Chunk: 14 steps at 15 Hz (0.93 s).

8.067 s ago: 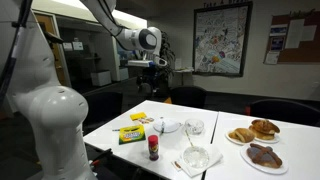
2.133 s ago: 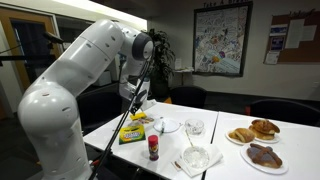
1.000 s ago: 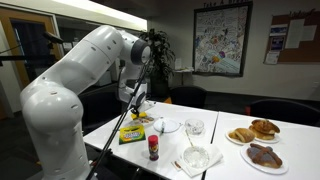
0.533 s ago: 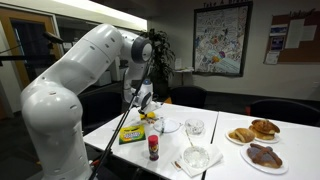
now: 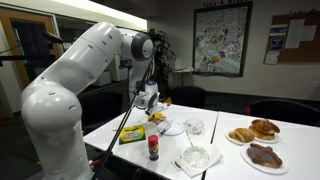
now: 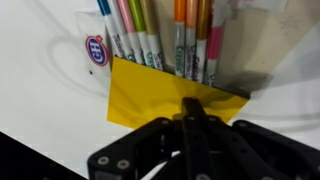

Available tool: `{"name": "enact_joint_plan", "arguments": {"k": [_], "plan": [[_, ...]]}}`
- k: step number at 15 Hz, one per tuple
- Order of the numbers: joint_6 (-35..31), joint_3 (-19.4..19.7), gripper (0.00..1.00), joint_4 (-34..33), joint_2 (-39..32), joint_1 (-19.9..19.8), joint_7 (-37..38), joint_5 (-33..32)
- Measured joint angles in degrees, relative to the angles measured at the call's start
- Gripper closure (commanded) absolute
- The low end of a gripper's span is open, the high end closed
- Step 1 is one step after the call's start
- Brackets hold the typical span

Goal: Move the yellow box farther from you

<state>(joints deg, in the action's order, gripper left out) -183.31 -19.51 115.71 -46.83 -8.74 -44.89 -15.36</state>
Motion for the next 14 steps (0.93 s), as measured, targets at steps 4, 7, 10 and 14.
{"name": "enact_joint_plan", "arguments": {"k": [4,7,10,14], "plan": [[0.3,0.2,1.0,-0.5,-0.2,-0.2,1.2,-2.5],[1.8,0.1,1.0,-2.5,-1.0,-1.2,1.2,-4.1],[3.4,-1.1,1.0,-5.8,-2.9,-2.9,0.1,-5.2],[3.6,-1.4,1.0,-11.4,-6.3,-3.4,-2.7,-6.4]]}}
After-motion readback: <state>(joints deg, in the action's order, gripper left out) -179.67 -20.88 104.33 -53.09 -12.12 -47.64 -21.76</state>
